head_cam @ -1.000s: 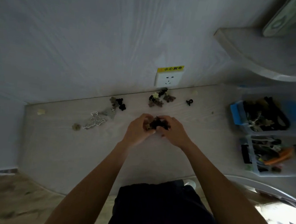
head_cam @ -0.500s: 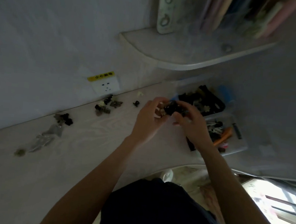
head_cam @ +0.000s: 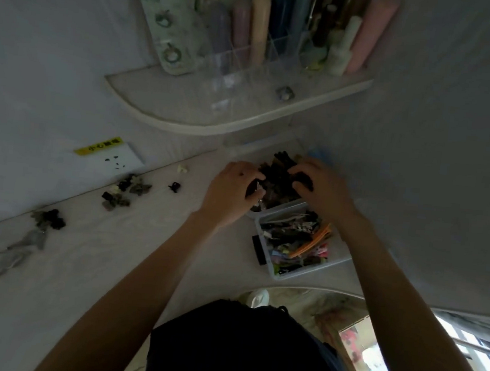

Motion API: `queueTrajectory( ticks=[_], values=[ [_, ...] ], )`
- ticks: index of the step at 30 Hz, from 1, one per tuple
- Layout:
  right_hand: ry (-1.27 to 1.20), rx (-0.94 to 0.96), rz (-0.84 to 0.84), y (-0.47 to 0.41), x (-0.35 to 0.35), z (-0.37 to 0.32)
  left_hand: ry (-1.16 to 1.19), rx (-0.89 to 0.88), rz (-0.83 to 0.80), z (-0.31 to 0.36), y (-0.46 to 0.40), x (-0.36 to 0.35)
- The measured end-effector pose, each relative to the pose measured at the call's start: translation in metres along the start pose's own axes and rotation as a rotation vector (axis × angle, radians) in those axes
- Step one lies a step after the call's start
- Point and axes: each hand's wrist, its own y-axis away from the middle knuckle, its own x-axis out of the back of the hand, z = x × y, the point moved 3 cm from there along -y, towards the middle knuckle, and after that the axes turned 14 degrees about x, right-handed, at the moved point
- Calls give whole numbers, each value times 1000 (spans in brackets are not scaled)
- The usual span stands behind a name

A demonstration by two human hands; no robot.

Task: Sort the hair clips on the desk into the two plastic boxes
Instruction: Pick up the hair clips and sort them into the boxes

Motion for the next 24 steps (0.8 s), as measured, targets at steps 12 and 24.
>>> queueTrajectory(
  ticks=[12,24],
  values=[
    [279,46,-32,-1,-2,19,15,20,-3,-9,-18,0],
    [-124,146,-237,-19,-55,-37,80,22,77,-42,9,3]
  ],
)
